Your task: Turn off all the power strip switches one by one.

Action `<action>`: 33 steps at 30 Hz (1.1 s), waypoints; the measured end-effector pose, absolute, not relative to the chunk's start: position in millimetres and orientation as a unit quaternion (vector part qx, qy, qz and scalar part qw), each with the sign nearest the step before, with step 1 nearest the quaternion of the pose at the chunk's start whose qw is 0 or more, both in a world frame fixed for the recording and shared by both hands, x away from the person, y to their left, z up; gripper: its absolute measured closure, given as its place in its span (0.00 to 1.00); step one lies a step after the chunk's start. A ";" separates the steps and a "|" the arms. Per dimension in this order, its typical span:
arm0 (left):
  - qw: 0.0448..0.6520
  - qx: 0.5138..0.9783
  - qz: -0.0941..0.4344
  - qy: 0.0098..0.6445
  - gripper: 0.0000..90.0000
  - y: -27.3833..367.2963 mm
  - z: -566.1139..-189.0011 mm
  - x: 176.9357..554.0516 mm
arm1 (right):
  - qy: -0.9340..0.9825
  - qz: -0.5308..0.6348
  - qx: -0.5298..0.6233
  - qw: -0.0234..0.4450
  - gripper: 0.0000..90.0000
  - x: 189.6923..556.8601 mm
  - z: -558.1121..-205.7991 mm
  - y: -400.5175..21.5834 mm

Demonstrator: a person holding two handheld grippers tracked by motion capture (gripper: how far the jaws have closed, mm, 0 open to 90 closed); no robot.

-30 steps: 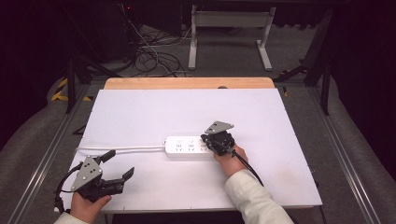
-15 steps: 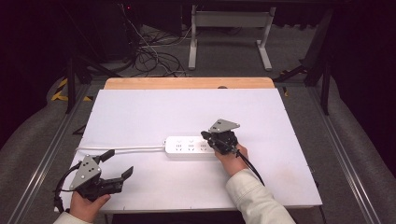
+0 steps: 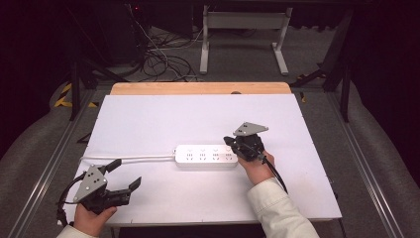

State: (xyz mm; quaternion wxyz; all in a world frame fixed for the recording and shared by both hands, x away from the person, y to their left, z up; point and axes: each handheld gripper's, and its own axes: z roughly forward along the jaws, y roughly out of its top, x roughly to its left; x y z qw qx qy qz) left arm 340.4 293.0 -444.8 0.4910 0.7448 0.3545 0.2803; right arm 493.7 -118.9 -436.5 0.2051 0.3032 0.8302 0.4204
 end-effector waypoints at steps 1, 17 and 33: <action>0.493 0.743 0.279 0.356 0.17 292.9 -445.0 340.2 | 0.832 0.415 0.306 0.207 1.00 493.6 -437.9 -121.4; 0.489 0.747 0.282 0.352 0.17 292.4 -444.8 340.0 | 0.840 0.393 0.320 0.195 1.00 499.4 -457.8 -129.7; 0.490 0.746 0.279 0.354 0.17 291.5 -445.2 339.6 | 0.848 0.389 0.308 0.186 1.00 500.9 -464.1 -122.8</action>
